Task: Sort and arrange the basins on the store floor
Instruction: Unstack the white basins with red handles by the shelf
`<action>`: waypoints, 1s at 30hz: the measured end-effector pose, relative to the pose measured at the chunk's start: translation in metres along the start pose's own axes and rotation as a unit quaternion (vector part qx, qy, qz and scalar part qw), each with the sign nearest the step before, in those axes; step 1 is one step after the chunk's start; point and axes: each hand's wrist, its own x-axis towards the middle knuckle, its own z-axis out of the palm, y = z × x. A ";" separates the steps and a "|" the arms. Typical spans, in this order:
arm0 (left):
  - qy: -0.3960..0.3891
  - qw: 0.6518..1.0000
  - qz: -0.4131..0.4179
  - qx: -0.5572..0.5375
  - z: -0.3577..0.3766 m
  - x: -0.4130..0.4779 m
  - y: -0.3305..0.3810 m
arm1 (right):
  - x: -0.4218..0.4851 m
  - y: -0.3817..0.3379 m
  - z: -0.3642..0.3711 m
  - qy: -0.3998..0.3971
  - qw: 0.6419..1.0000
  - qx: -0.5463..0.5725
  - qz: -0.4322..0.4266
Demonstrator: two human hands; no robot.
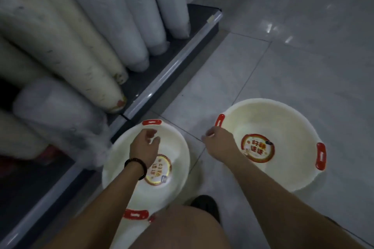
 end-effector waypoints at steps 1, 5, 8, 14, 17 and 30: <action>0.030 0.999 -0.034 -0.011 -0.015 -0.009 -0.019 | -0.007 -0.010 0.021 -0.042 0.999 0.025 0.011; 0.039 0.992 -0.093 0.076 -0.048 -0.056 -0.090 | -0.035 -0.008 0.098 -0.126 0.981 0.107 0.105; -0.038 0.977 -0.061 0.200 -0.067 -0.083 -0.127 | -0.052 -0.003 0.133 -0.172 0.956 0.166 0.172; -0.082 0.968 -0.065 0.230 -0.111 -0.077 -0.126 | -0.071 -0.018 0.145 -0.096 0.931 0.273 0.224; -0.090 0.965 -0.066 0.238 -0.117 -0.073 -0.111 | -0.075 -0.034 0.115 -0.049 0.959 0.223 0.167; -0.130 0.963 -0.121 -0.203 -0.138 -0.048 0.041 | -0.151 -0.077 -0.113 0.096 0.972 0.206 0.058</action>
